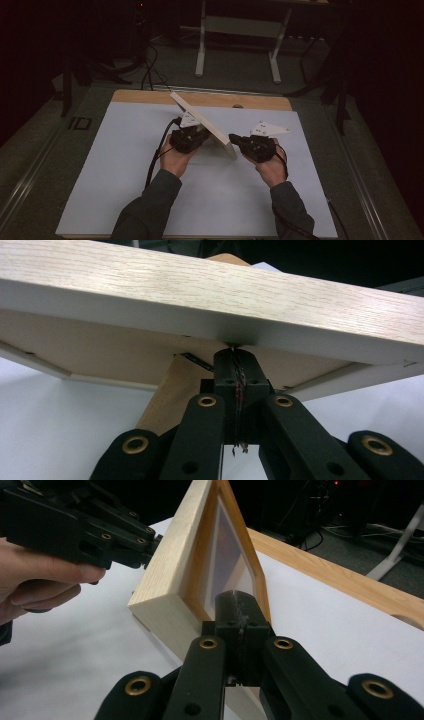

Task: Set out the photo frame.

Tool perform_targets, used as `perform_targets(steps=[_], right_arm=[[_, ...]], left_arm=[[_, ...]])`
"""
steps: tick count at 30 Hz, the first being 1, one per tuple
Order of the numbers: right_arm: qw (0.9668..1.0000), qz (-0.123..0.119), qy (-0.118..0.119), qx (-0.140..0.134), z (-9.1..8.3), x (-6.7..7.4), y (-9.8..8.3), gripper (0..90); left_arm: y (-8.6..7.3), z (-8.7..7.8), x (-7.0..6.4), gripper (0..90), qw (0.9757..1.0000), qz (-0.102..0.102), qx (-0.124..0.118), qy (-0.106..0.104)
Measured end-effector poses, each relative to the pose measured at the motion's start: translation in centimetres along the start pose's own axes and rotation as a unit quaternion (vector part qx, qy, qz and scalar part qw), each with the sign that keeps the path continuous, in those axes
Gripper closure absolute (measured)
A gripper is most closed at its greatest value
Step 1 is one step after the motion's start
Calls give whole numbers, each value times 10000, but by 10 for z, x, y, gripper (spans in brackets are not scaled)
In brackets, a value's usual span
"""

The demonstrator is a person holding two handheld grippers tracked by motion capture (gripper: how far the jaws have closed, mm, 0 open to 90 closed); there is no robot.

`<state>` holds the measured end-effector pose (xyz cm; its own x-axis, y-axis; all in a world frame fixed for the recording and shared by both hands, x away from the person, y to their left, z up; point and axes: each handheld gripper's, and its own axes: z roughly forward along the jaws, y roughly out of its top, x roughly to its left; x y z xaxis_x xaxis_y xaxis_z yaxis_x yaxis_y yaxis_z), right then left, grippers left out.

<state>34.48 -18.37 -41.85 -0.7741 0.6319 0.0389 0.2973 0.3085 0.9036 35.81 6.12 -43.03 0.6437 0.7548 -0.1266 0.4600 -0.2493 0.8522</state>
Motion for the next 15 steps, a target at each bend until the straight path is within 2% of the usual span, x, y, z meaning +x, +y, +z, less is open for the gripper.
perform_targets(steps=[15], right_arm=[[9998,-73,152,95,5,3,2,898]], left_arm=[[1,0,5,900,9999,83,34,-78]])
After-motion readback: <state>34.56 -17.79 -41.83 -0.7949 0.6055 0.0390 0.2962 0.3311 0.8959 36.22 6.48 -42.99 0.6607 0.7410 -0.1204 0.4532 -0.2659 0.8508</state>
